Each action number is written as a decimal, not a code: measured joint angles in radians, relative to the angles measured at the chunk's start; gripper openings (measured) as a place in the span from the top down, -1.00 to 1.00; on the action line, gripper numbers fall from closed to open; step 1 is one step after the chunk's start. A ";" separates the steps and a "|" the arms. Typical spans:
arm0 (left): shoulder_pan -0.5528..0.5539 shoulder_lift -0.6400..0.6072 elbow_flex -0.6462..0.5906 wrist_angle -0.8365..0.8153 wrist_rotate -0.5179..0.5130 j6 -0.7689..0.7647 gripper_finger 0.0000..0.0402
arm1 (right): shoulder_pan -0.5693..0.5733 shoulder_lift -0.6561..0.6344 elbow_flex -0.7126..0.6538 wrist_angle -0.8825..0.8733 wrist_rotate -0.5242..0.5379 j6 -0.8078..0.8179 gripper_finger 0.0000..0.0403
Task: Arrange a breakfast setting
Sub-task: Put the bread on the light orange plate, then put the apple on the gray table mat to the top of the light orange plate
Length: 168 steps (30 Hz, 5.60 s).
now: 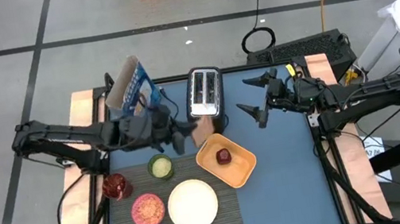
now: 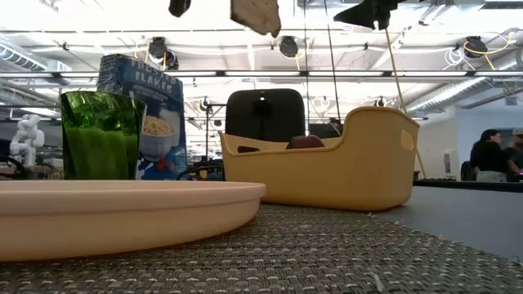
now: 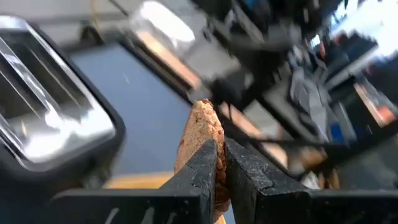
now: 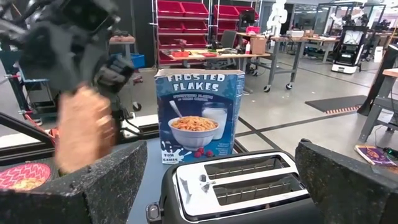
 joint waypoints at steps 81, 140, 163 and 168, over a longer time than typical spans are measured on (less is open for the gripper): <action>-0.300 0.434 0.000 -0.218 0.331 -0.510 0.85 | 0.000 0.000 0.000 -0.001 0.000 0.000 -0.95; -0.264 0.438 -0.001 -0.247 0.353 -0.448 -0.02 | 0.000 0.000 0.000 -0.001 0.000 0.000 -0.95; -0.261 0.204 0.000 -0.416 0.208 -0.263 -0.02 | 0.000 0.005 0.000 -0.002 -0.003 0.030 -0.95; -0.246 0.144 -0.001 -0.454 0.159 -0.202 -0.02 | 0.002 0.018 0.000 -0.001 -0.037 0.031 -0.95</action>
